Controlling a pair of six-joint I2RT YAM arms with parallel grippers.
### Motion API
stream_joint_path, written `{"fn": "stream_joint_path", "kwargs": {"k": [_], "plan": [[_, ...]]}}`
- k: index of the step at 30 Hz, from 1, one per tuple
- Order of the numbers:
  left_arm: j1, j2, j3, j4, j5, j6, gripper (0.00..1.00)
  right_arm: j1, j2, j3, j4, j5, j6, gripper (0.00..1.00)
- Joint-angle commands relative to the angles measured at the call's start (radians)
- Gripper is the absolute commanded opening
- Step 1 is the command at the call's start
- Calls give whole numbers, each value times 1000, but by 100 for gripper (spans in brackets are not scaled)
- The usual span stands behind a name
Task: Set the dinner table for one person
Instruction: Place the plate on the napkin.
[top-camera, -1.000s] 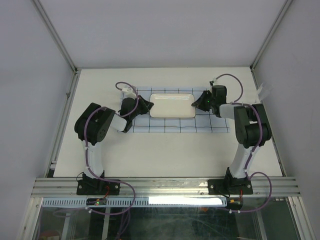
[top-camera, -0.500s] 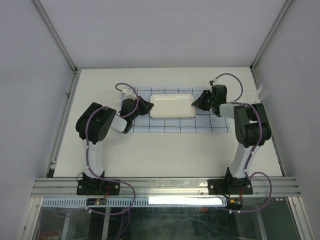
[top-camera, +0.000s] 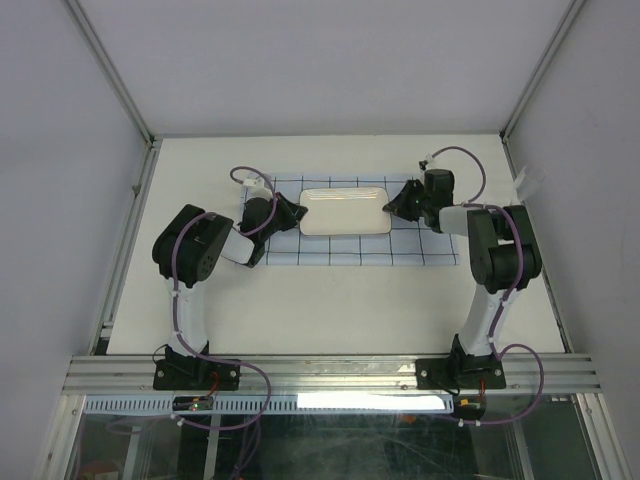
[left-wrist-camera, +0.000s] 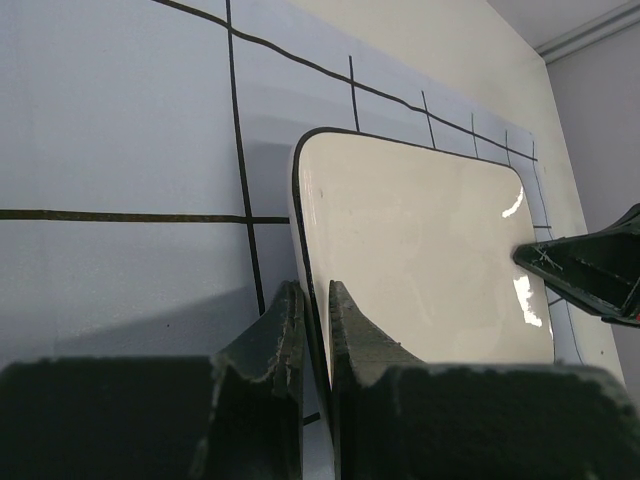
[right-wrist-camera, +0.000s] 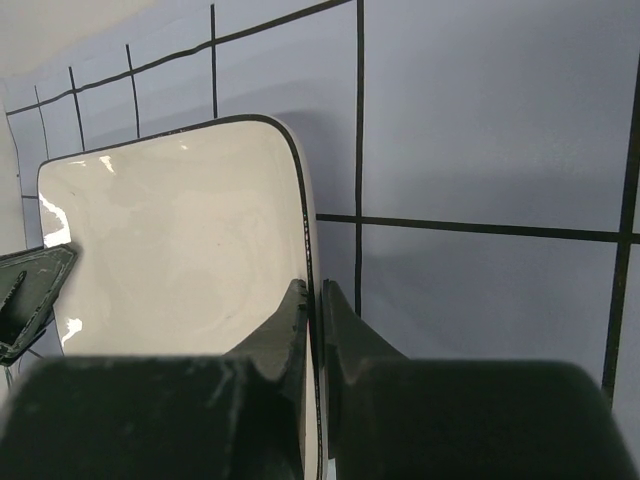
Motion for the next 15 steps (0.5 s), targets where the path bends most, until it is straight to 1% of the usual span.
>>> {"fn": "stream_joint_path", "kwargs": {"k": [1,15], "plan": [[-24,-4,3,184,157,13,0,-4,31,59,95,33,4,0],[-21,1,-4,200,151,15,0,-3,41,60,92,30,-3,0]]}}
